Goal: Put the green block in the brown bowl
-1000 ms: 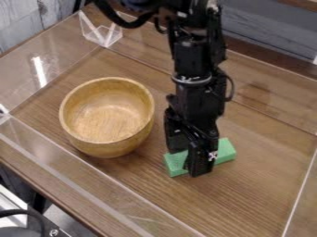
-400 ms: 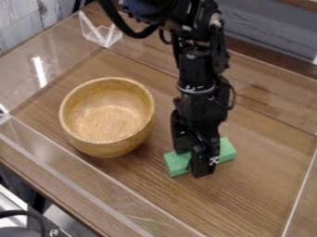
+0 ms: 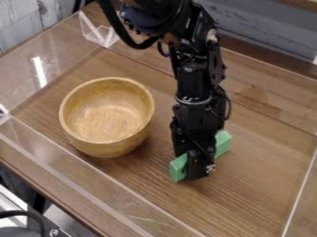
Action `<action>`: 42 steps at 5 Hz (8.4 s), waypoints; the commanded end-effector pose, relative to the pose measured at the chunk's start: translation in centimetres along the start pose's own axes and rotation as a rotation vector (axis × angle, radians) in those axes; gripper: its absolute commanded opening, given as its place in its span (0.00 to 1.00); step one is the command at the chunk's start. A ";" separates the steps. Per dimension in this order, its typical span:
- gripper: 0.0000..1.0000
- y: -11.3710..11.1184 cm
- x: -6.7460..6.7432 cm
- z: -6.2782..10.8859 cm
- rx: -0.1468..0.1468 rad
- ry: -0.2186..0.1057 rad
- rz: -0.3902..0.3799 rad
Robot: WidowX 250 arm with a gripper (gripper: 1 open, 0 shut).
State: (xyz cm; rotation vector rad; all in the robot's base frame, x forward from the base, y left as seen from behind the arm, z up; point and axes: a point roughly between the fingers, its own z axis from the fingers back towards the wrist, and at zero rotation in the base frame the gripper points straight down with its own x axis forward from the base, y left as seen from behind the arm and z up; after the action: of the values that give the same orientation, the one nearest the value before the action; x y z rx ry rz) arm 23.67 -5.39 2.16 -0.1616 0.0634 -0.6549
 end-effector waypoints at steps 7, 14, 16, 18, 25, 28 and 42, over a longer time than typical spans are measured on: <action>0.00 -3.1 -0.9 0.8 -0.149 0.014 0.167; 0.00 -4.4 -2.7 5.5 -0.245 0.033 0.312; 0.00 -3.4 -4.5 12.8 -0.242 -0.049 0.430; 0.00 2.2 -11.1 21.2 -0.190 -0.157 0.562; 0.00 9.3 -12.6 15.8 -0.162 -0.207 0.429; 0.00 7.4 -10.8 13.8 -0.162 -0.214 0.413; 0.00 4.3 -6.3 7.7 -0.212 -0.127 0.406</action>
State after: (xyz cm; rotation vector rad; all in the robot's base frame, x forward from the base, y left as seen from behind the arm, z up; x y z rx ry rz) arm 21.12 2.71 8.00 -0.4019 0.0870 -0.2146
